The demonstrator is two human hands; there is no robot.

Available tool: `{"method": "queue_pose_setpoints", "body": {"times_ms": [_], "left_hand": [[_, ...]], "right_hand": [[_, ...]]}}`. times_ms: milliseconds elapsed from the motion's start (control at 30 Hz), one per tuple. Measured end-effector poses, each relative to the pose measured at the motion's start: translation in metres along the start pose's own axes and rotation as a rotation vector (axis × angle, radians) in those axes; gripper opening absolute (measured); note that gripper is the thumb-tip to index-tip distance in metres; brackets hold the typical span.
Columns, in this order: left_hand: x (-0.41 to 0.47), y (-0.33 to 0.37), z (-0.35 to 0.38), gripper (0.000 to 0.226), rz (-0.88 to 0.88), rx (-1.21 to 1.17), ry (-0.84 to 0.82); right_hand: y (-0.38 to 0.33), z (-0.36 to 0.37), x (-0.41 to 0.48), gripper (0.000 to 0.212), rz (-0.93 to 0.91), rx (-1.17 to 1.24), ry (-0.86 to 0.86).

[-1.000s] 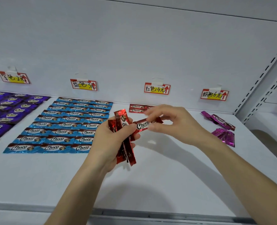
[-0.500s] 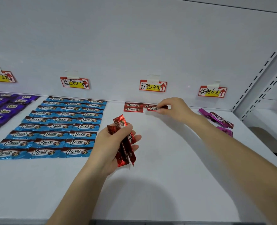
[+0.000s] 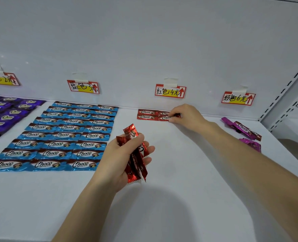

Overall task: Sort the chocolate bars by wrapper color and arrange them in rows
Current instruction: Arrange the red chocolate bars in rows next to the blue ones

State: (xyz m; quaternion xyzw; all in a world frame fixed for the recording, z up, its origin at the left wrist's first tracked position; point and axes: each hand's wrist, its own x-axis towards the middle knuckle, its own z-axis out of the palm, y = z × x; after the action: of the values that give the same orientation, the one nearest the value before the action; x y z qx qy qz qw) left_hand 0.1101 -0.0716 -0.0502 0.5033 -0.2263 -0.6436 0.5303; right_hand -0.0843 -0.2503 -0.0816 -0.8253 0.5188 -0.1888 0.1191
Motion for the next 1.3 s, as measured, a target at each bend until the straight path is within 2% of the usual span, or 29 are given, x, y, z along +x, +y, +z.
{"method": "queue_pose_setpoints", "body": {"times_ms": [567,900,1033,1100,1200,1300], "left_hand": [[0.002,-0.001,-0.002,0.030,-0.017,-0.011,0.002],[0.000,-0.001,-0.003,0.027,-0.013,-0.010,-0.007],[-0.001,-0.002,-0.003,0.018,0.009,-0.005,-0.029],[-0.002,-0.003,-0.003,0.017,0.030,0.076,-0.049],[-0.003,-0.003,-0.003,0.019,0.069,0.190,-0.078],[-0.008,-0.002,-0.001,0.020,0.105,0.228,-0.096]], "right_hand": [[-0.006,-0.002,-0.005,0.017,-0.055,-0.056,0.005],[-0.008,-0.002,-0.005,0.018,-0.055,-0.085,0.001],[-0.009,-0.002,-0.007,0.017,-0.057,-0.072,0.009],[-0.016,-0.006,-0.010,0.016,-0.038,0.027,0.066],[-0.050,-0.019,-0.025,0.016,0.011,0.317,0.161],[-0.094,-0.034,-0.053,0.013,0.012,0.612,0.009]]}}
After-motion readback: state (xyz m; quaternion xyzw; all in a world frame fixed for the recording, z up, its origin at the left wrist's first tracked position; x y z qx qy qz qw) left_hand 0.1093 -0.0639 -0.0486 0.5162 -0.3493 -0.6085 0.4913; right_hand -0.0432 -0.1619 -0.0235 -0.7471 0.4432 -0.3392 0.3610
